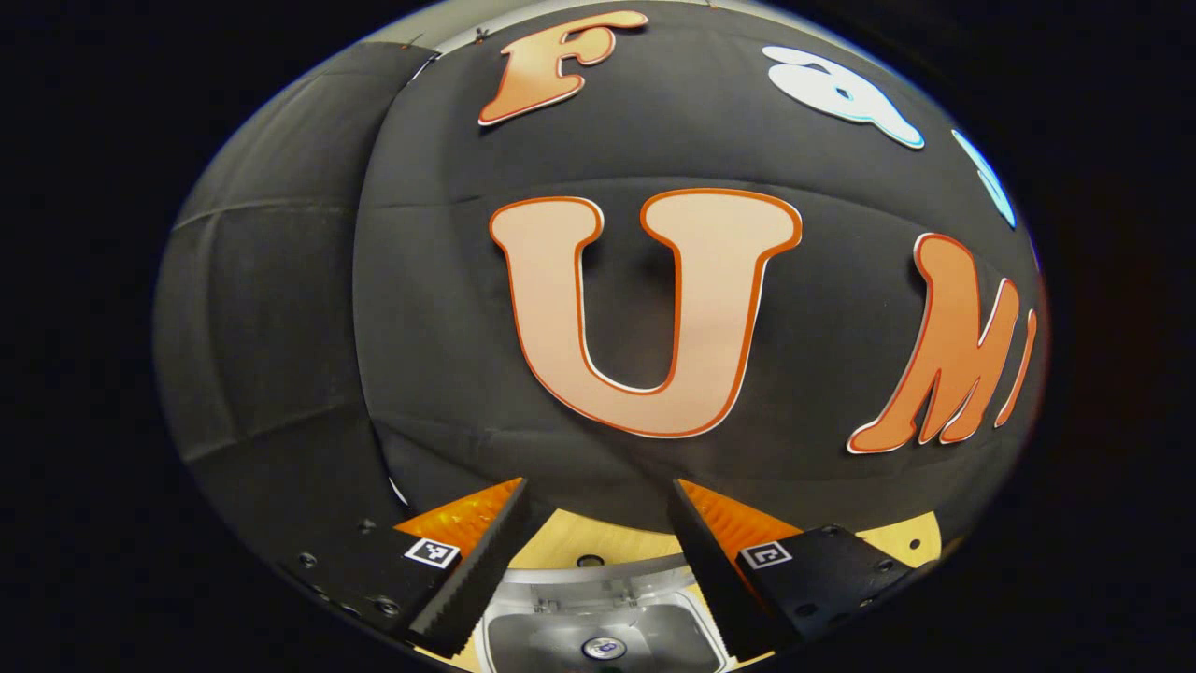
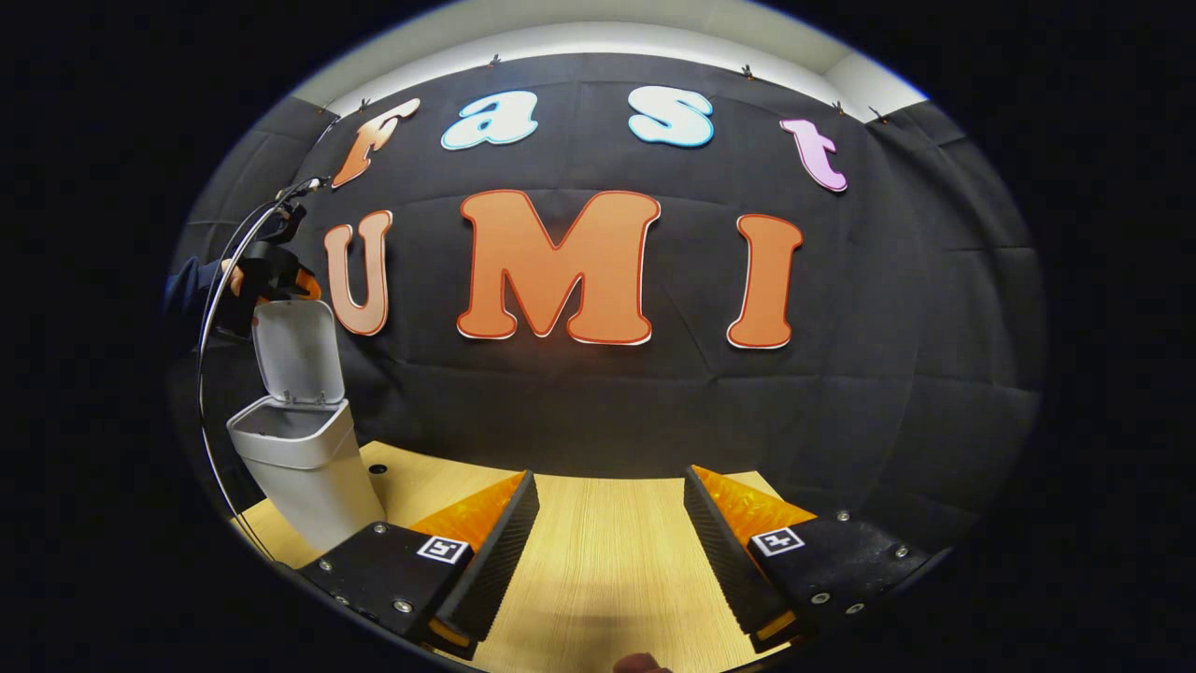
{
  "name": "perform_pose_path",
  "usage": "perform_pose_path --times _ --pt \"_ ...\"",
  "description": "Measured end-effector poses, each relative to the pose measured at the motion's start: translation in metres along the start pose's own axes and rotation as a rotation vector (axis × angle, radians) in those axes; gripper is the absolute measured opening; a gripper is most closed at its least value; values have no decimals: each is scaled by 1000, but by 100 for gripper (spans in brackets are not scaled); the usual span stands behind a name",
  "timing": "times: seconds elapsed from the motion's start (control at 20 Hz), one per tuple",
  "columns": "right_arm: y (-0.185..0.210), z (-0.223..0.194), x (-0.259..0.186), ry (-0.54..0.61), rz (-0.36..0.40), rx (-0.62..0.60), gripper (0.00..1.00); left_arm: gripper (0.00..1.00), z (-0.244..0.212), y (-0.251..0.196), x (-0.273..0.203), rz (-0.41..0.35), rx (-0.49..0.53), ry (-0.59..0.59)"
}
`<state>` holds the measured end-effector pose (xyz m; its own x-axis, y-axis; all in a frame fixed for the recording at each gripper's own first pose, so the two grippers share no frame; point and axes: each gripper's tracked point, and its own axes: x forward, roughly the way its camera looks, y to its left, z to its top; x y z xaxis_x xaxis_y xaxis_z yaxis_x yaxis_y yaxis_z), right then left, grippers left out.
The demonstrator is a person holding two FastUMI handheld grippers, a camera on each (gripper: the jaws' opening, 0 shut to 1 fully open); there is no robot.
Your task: Press the lid of the desktop garbage bin to open it, pick up the crumpled paper on the desktop and throw it into the bin, then pick up the pop can on the desktop and drop it into the bin, and finally close the garbage bin lid.
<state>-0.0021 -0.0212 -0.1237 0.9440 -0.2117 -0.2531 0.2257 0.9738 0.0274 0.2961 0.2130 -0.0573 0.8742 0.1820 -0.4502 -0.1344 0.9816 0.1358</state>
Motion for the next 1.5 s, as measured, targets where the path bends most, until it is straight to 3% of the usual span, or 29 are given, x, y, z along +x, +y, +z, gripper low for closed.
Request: perform_pose_path --times 0.3,0.6,1.0,1.1,1.5 --pt "4 -7 3 7 18 3 94 95 -74 -22 -44 -118 -32 186" --pt "12 -11 5 10 51 -7 94 95 -141 -25 -71 -122 -54 318" --pt "8 -14 6 8 55 -11 94 96 -208 -29 -99 -129 47 511" --pt "6 -15 6 10 54 -12 94 98 -209 -32 -99 -117 89 476" --pt "12 -15 1 5 76 -14 94 96 -212 -31 -96 -106 80 417"
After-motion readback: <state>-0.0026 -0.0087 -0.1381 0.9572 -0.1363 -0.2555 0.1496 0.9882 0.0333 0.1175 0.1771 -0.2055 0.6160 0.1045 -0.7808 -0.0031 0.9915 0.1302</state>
